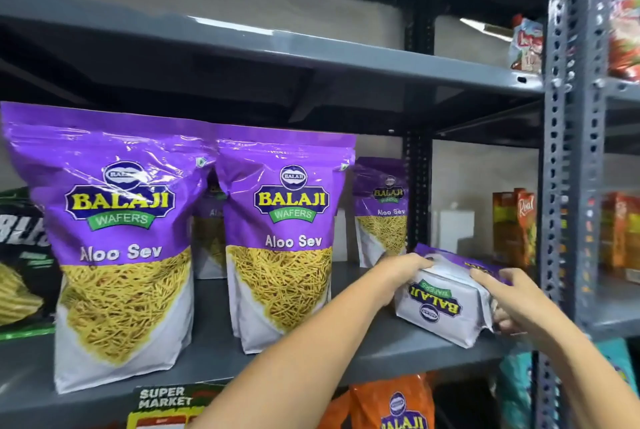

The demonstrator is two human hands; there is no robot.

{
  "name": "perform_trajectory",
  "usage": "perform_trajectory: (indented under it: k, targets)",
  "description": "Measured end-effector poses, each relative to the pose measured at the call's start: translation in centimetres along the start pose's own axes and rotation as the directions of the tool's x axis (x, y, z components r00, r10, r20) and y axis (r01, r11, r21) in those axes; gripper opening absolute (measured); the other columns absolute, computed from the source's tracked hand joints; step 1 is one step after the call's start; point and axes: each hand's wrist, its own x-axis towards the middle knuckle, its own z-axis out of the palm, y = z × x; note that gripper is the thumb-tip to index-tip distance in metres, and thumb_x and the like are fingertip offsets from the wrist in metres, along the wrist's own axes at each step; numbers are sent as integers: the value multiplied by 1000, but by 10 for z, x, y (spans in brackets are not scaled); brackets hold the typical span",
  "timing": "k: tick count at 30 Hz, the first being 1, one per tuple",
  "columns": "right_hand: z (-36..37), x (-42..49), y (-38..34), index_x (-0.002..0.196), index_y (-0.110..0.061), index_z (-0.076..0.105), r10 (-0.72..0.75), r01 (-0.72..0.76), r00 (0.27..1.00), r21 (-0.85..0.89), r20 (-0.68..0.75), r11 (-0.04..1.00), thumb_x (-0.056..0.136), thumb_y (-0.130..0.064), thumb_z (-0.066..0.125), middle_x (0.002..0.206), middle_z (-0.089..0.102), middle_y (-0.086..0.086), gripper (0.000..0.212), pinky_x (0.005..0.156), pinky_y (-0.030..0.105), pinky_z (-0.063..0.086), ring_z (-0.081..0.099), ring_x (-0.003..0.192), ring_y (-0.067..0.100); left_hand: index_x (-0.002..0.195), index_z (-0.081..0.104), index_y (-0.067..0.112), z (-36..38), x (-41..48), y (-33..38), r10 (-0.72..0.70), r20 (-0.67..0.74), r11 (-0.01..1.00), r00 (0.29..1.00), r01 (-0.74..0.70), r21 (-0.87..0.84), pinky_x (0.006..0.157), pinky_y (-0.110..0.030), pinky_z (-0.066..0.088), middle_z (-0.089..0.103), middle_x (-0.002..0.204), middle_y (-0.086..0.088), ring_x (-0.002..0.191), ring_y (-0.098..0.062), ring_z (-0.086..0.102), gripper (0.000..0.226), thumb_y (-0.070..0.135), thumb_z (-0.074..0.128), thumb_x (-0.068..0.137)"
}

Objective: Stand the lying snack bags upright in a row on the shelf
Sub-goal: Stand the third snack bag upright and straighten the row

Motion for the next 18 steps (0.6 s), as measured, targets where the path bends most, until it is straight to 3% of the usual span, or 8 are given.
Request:
perform_trajectory:
  k: [2, 4, 6, 9, 11, 15, 18]
  targets:
    - [-2, 3, -1, 129, -15, 39, -58, 54, 997, 98, 43, 994, 89, -30, 62, 69, 52, 5, 48, 38, 21, 38, 45, 46, 16, 123, 50, 5, -2, -3, 0, 36, -43, 999, 998, -37, -6, 82, -29, 54, 64, 123, -11, 90, -20, 64, 51, 26, 70, 81]
    - [-3, 8, -5, 130, -18, 38, -96, 86, 994, 170, 50, 982, 88, -28, 63, 85, 58, 7, 50, 47, 26, 43, 49, 54, 18, 141, 32, 10, -3, -6, -2, 112, -98, 994, 989, -113, -10, 91, -28, 48, 51, 139, -7, 106, -19, 57, 78, 24, 75, 78]
    - [0, 12, -9, 137, -19, 35, -132, 117, 990, 207, 57, 971, 88, -24, 64, 88, 59, 4, 57, 47, 27, 45, 53, 56, 15, 145, 25, 17, -8, -10, -4, 194, -152, 981, 969, -196, 7, 102, -32, 45, 44, 144, -3, 115, -18, 54, 92, 24, 81, 73]
    - [9, 17, -20, 139, -11, 34, -232, 215, 972, 245, 42, 945, 89, -13, 62, 90, 60, 2, 57, 55, 31, 50, 60, 69, 13, 146, 19, 23, -16, -16, -7, 331, -234, 941, 914, -302, 152, 102, -25, 40, 39, 148, 2, 111, -9, 55, 105, 30, 86, 65]
    - [16, 20, -25, 142, -14, 30, -280, 258, 959, 277, 43, 925, 89, -9, 62, 92, 60, 5, 62, 56, 28, 47, 61, 74, 13, 149, 9, 25, -19, -18, -11, 400, -283, 902, 872, -320, 288, 107, -30, 37, 41, 149, -2, 127, -17, 50, 120, 33, 89, 60]
    - [36, 34, -23, 142, -18, 30, -348, 314, 935, 293, 72, 903, 84, 4, 64, 103, 66, 13, 71, 61, 32, 50, 65, 81, 19, 149, -6, 34, -25, -19, -21, 457, -371, 810, 808, -207, 548, 103, -42, 44, 47, 145, -8, 129, -29, 50, 140, 38, 92, 49]
    - [53, 40, -24, 141, -16, 32, -391, 345, 914, 300, 108, 889, 81, 14, 62, 96, 65, 4, 73, 58, 26, 56, 64, 81, 19, 147, -13, 38, -26, -18, -26, 468, -432, 766, 771, -109, 634, 99, -44, 47, 54, 139, -7, 125, -31, 54, 146, 37, 94, 46]
